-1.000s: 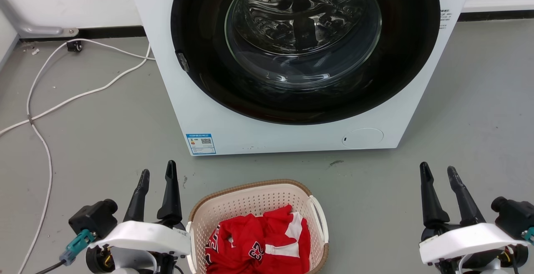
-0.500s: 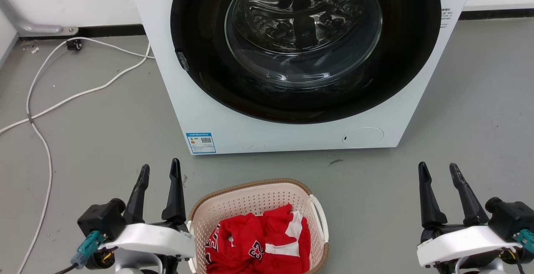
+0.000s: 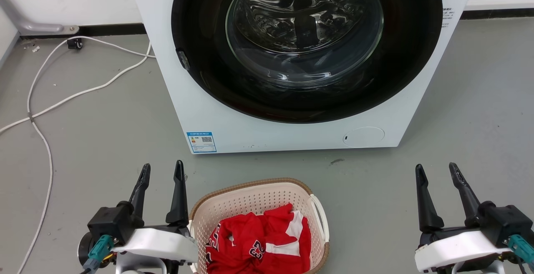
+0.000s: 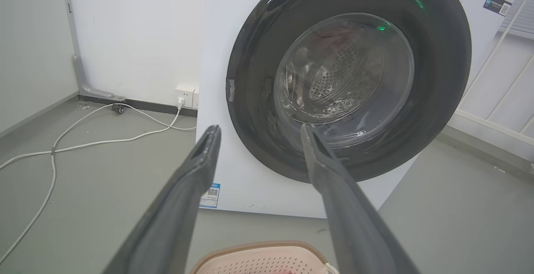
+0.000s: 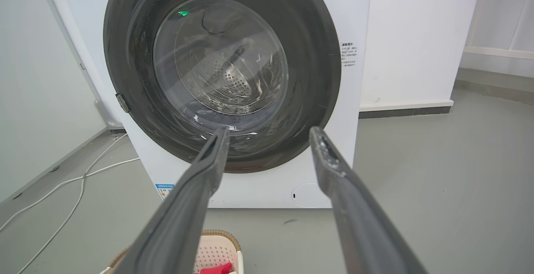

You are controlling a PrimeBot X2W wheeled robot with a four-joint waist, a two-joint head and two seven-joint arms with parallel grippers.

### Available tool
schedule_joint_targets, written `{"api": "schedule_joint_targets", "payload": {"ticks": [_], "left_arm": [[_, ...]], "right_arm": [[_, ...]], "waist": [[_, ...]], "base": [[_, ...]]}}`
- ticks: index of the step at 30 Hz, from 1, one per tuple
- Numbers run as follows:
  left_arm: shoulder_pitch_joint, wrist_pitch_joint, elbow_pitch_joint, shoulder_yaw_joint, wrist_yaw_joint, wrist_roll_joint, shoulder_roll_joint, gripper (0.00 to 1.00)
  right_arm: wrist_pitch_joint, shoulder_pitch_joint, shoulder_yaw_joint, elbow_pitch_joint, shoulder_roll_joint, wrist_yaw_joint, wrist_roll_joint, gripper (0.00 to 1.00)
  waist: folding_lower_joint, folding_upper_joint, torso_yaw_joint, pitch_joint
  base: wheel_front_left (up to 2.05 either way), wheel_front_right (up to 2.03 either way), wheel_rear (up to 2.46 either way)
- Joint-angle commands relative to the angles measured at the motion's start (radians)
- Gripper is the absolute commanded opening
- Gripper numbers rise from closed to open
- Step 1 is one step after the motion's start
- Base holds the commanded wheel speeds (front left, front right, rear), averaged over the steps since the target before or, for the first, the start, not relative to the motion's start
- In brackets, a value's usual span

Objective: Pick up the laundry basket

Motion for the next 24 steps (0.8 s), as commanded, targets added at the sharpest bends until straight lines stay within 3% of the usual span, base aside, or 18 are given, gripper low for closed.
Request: {"api": "schedule_joint_targets", "payload": {"ticks": [1,24], "left_arm": [[0.007,-0.01,-0.011,-0.002,0.004,0.026,0.003,1.0],[0.022,-0.056,-0.015,-0.02,0.019,0.205,0.004,1.0]], "right_arm": [[-0.01,0.007,0.002,-0.012,-0.004,0.0,-0.023,1.0],[-0.054,0.024,0.005,-0.031,-0.004,0.0,-0.167,1.0]], "waist": [[0.0,-0.0001,0.0,0.0],[0.0,-0.0001,0.004,0.001]], "base": [[0.0,0.0,0.0],[0.0,0.0,0.0]]}}
